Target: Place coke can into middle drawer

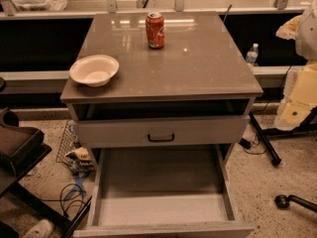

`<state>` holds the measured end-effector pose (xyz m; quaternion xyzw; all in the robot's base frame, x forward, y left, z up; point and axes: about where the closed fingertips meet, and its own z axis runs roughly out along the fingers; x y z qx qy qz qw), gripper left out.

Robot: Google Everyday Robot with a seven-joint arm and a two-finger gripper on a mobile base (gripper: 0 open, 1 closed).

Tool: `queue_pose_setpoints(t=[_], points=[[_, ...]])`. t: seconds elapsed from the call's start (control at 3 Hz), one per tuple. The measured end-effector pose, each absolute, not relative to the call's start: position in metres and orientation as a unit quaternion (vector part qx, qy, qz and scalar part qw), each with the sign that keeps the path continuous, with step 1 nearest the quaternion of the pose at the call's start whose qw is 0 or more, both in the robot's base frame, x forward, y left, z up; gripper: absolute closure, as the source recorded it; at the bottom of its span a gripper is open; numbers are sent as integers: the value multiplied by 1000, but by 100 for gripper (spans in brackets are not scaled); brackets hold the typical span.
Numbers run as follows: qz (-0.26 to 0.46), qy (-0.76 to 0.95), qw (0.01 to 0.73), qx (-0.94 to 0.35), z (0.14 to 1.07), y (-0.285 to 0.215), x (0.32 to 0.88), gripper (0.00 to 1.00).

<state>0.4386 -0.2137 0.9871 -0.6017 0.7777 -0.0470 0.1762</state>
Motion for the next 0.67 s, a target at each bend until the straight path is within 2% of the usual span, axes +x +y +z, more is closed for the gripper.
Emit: queue_pose_setpoints(t=[0.33,0.67], points=[[-47,778,176,-602,987,-214,439,0],[-38,775,217,-592,987,-203,462,0]])
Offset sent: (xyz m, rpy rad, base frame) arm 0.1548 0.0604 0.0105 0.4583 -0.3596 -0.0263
